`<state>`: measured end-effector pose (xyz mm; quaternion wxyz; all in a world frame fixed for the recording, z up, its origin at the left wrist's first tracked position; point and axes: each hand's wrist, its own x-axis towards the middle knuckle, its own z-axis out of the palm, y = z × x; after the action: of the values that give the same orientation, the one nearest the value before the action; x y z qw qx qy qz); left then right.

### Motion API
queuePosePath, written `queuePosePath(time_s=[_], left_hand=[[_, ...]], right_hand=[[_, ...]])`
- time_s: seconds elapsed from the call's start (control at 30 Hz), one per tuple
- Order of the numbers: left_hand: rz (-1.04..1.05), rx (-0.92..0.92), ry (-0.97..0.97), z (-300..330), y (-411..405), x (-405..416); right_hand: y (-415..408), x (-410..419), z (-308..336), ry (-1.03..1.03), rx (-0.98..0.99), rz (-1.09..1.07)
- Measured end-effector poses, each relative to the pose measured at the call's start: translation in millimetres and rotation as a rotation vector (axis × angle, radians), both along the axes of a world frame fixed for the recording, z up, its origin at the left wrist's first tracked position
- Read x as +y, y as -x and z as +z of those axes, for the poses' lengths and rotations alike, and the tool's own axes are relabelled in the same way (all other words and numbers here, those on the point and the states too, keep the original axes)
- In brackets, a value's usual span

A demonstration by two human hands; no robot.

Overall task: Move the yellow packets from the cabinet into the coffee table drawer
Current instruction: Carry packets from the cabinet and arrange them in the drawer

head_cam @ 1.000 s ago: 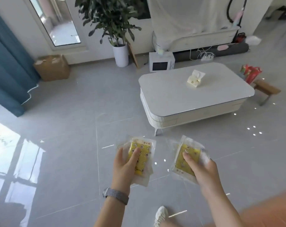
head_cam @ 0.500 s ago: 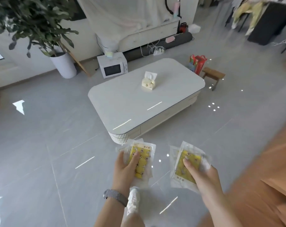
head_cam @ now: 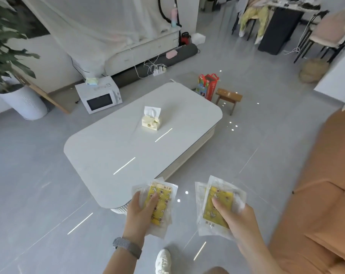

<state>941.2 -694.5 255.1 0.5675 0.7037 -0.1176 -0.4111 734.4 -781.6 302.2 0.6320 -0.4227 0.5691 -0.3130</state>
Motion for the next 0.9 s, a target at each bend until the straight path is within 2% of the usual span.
queuePosePath(time_s=[0.2, 0.47, 0.7, 0.9], left_hand=[[0.005, 0.006, -0.041, -13, -5, -70], [0.058, 0.006, -0.063, -30, 43, -193], [0.316, 0.11, -0.065, -42, 105, -281], [0.499, 0.186, -0.057, -42, 133, -295]], right_hand=[[5, -66, -12, -0.053, 0.079, -0.071], [37, -203, -27, -0.043, 0.087, 0.048], [84, -339, -23, -0.024, 0.15, 0.247], [83, -401, -30, -0.059, 0.171, 0.338]])
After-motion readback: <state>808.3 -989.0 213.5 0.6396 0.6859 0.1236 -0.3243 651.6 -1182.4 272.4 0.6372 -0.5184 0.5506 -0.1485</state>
